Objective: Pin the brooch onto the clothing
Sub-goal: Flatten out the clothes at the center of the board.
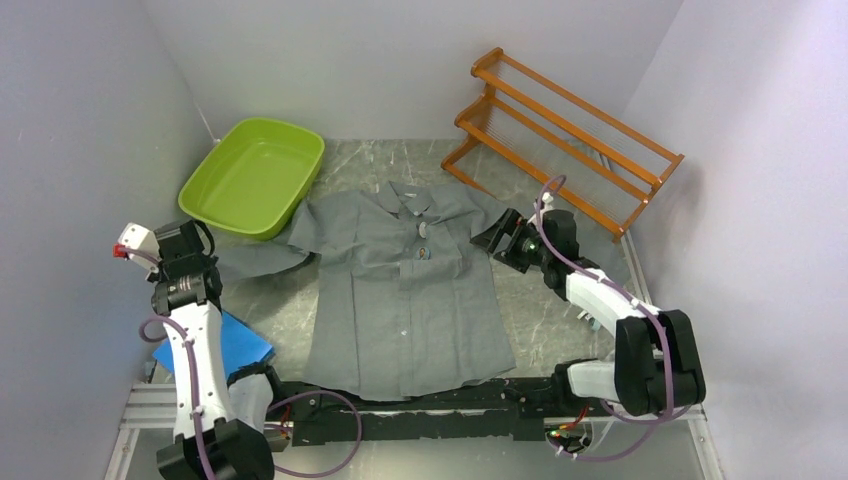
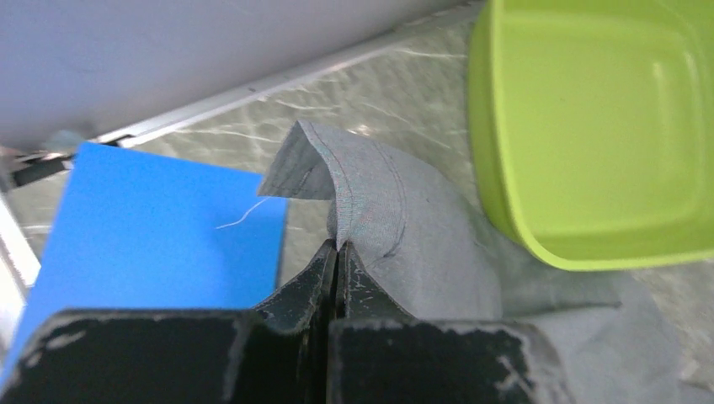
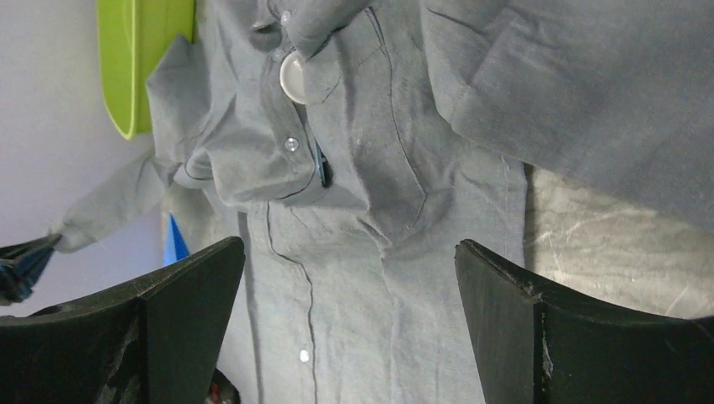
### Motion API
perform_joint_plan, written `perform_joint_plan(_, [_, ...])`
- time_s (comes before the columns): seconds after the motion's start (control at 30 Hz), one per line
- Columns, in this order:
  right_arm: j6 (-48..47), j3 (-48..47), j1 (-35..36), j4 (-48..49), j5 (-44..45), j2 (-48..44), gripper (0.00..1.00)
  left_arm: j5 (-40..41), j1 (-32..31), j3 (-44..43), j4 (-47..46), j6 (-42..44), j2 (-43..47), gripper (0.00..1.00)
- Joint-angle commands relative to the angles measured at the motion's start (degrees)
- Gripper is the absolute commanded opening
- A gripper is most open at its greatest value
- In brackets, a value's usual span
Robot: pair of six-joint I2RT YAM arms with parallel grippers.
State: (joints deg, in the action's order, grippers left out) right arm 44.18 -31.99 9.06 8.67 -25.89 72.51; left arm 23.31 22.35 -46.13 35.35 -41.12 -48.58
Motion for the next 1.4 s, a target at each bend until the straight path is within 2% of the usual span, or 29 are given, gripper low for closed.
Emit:
perform_joint_plan(0.0, [-7.68, -5.09, 1.4, -1.11, 1.36, 1.6, 1.0, 8.24, 1.73, -2.51, 4.11, 3.09, -0.91, 0.03])
perform_joint_plan(0.27, [-13.39, -8.43, 2.81, -6.59, 4.66, 2.83, 1.0, 11.65, 6.28, -4.94, 7.58, 5.57, -0.87, 0.03])
perform_joint_plan(0.63, [-15.91, -10.79, 2.94, -9.5, 7.56, 1.71, 1.0, 23.83, 7.46, -4.7, 13.6, 1.97, 2.7, 0.03])
perform_joint_plan(0.73, [-17.0, -11.42, 2.97, -10.89, 8.45, 1.34, 1.0, 29.25, 7.47, -5.65, 16.78, -0.74, 4.84, 0.04])
perform_joint_plan(0.77, [-17.42, -11.81, 2.9, -11.28, 8.48, 1.34, 1.0, 31.4, 7.53, -6.42, 18.69, -2.53, 5.64, 0.14])
perform_joint_plan(0.8, [-17.92, -12.19, 2.91, -11.58, 8.34, 1.33, 1.0, 31.91, 7.53, -6.92, 19.19, -2.76, 6.42, 0.49])
perform_joint_plan(0.83, [-18.32, -12.53, 2.94, -11.81, 8.14, 1.33, 1.0, 30.12, 7.46, -7.11, 17.99, -0.86, 7.26, 0.74])
perform_joint_plan(0.87, [-18.54, -12.97, 2.9, -12.09, 8.28, 1.25, 1.0, 27.18, 7.49, -7.24, 16.49, 0.88, 7.99, 0.91])
perform_joint_plan(0.9, [-18.83, -13.17, 2.89, -12.06, 8.05, 1.23, 1.0, 23.89, 7.46, -7.3, 14.91, 2.94, 8.52, 0.94])
perform_joint_plan(1.03, [-19.88, -14.67, 2.95, -12.03, 7.34, 1.37, 1.0, 8.59, 7.47, -7.77, 10.62, 8.83, 9.54, 0.95])
perform_joint_plan(1.13, [-20.8, -16.25, 2.97, -11.74, 6.57, 1.78, 1.0, -7.84, 7.51, -8.29, 8.24, 12.58, 9.15, 0.95])
perform_joint_plan(1.27, [-22.09, -19.73, 3.24, -12.6, 4.97, 3.63, 1.0, -28.7, 7.47, -9.14, 4.69, 12.39, 6.4, 0.95])
perform_joint_plan(1.3, [-22.36, -20.58, 3.31, -12.96, 4.67, 4.23, 1.0, -35.74, 7.45, -8.53, 2.41, 11.52, 5.2, 0.95])
perform_joint_plan(1.37, [-22.45, -21.05, 3.59, -12.87, 4.09, 5.0, 1.0, -44.7, 7.44, -6.58, -3.09, 8.72, 3.38, 0.95])
